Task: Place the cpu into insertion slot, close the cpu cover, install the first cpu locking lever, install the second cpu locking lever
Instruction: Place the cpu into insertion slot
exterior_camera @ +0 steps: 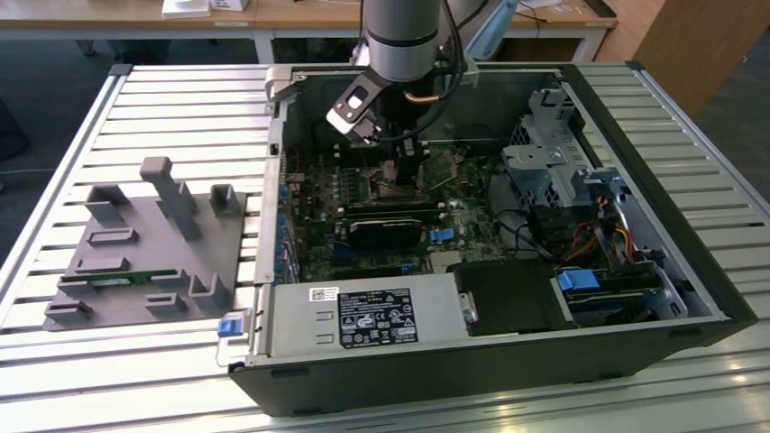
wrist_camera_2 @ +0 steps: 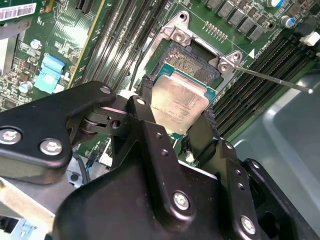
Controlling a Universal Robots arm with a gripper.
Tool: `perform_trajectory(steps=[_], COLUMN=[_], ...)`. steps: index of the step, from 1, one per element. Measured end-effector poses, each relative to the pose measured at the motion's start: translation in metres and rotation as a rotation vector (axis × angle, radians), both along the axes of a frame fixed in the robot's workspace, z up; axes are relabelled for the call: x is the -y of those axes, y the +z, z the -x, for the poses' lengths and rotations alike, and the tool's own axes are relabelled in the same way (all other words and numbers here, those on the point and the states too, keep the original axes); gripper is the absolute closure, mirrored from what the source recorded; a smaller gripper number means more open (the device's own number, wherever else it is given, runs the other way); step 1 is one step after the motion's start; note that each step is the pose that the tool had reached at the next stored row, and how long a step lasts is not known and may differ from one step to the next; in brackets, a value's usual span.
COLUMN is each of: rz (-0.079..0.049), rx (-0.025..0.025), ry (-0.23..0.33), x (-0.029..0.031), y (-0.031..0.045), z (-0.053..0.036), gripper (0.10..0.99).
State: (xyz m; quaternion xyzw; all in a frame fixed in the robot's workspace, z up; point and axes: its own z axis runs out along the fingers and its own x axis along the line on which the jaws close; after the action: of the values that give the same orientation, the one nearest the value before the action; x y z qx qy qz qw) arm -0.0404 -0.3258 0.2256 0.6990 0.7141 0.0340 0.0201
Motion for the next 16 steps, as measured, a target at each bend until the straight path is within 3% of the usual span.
perform_trajectory(steps=[10,16], rz=[0.0,0.0], rx=[-0.0009,-0.0011], ry=[-0.012,-0.03], x=[0.0,0.0], y=[-0.0119,-0.0153], z=[0.0011,0.0011], gripper=[0.549,0.549])
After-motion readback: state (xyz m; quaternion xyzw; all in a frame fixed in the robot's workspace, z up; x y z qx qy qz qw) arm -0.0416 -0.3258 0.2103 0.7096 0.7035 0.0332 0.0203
